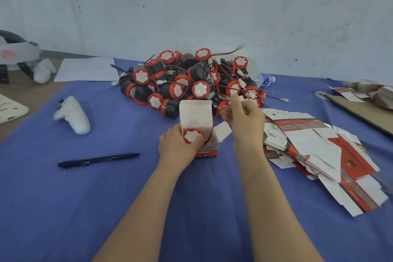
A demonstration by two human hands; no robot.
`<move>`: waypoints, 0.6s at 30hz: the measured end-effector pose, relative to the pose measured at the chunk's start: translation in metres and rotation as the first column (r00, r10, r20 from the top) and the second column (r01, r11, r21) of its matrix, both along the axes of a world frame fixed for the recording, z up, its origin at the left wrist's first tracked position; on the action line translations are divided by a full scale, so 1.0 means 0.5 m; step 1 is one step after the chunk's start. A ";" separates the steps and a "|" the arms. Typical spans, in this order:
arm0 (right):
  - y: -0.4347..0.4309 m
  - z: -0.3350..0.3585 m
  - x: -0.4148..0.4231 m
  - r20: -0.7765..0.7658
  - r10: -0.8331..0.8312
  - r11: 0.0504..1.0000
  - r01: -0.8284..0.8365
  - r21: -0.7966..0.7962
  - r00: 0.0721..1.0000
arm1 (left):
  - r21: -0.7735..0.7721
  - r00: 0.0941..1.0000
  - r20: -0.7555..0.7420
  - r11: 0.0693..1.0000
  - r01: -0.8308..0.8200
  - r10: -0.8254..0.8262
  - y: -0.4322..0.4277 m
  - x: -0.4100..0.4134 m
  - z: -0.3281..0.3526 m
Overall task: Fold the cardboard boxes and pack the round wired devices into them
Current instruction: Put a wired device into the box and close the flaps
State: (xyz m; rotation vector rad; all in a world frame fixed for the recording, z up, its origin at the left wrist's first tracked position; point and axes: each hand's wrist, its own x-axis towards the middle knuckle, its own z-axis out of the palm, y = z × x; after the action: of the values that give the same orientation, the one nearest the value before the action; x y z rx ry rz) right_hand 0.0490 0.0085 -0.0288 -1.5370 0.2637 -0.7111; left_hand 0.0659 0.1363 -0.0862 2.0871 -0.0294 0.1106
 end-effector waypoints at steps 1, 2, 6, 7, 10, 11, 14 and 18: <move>0.002 -0.002 0.001 -0.003 0.030 0.999 -0.030 0.019 1.000 | 0.003 1.000 0.001 1.000 -0.001 0.001 0.000 0.001 -0.001; 0.003 -0.003 0.002 -0.002 0.071 0.996 -0.071 0.050 0.997 | 0.009 1.000 0.003 1.000 -0.003 0.003 -0.001 0.001 -0.001; 0.011 -0.003 0.003 0.032 0.282 0.908 -0.277 0.314 0.959 | 0.042 1.000 0.016 0.999 -0.012 0.012 -0.002 0.003 -0.004; 0.011 -0.005 0.005 0.009 0.286 0.905 -0.273 0.326 0.958 | 0.047 1.000 0.019 0.999 -0.013 0.012 -0.002 0.004 -0.004; 0.004 -0.012 0.009 -0.136 0.256 0.957 -0.231 0.175 0.957 | 0.059 1.000 0.021 0.998 -0.013 0.012 -0.003 0.006 -0.005; 0.000 -0.017 0.010 -0.177 0.231 0.973 -0.223 0.061 0.957 | 0.063 1.000 0.023 0.998 -0.013 0.011 -0.003 0.007 -0.006; -0.006 -0.027 0.008 -0.244 0.125 0.923 -0.203 -0.326 0.962 | 0.056 1.000 0.026 0.998 -0.011 0.010 -0.004 0.007 -0.006; -0.003 -0.038 0.010 -0.277 0.075 0.788 -0.227 -0.572 0.958 | 0.054 0.999 0.040 0.998 -0.011 0.009 -0.004 0.005 -0.006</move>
State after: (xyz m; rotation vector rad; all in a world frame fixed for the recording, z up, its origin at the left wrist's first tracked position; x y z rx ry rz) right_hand 0.0539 0.0069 -0.0478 -2.2380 0.0871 -0.4942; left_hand 0.0682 0.1345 -0.0893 2.1396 -0.0459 0.1589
